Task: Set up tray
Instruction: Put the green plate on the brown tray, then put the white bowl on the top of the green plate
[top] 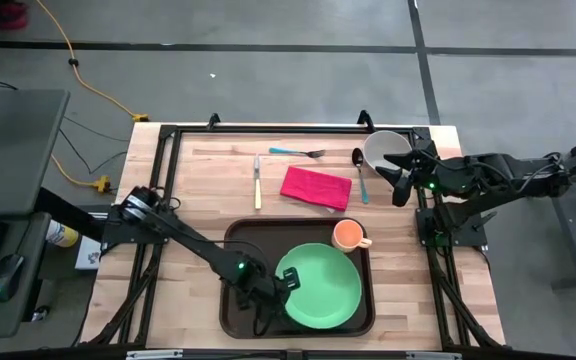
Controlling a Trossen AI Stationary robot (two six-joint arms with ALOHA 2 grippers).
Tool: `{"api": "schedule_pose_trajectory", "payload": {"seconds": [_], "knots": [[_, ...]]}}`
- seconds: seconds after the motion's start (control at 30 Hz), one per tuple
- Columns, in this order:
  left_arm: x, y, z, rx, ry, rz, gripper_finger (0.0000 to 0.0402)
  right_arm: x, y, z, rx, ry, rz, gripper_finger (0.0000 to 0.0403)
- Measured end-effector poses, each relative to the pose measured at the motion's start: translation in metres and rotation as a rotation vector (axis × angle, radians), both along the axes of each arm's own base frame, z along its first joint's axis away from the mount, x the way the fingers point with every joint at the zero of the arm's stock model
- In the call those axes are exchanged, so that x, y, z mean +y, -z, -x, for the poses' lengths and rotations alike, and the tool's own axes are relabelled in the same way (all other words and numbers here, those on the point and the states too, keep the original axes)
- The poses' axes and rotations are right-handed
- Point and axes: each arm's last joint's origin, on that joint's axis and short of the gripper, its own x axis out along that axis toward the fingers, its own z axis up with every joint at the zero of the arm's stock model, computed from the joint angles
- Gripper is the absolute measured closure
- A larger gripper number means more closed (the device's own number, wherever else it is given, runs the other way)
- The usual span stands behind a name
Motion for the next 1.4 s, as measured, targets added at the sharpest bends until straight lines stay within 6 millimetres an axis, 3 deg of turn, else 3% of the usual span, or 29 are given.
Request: {"api": "schedule_pose_trajectory", "payload": {"seconds": [0.57,0.87,1.0,1.27,1.4], "knots": [[0.007,0.013,-0.013,0.013,0.031,0.046,0.0384,0.000,0.000,0.000,0.005,-0.002,0.009,0.0194],[0.007,0.015,-0.012,0.035,0.043,0.067,0.0258,0.000,0.000,0.000,0.007,-0.004,0.012,0.0194],[0.006,0.013,-0.015,-0.008,0.043,0.064,0.0220,0.000,0.000,0.000,0.007,-0.004,0.012,0.0194],[0.004,0.004,-0.026,-0.181,0.067,-0.011,0.0196,0.000,0.000,0.000,0.009,-0.018,0.004,0.0194],[0.004,-0.005,-0.027,-0.157,0.069,-0.047,0.0201,0.001,0.000,0.000,0.009,-0.028,-0.003,0.0194]]}}
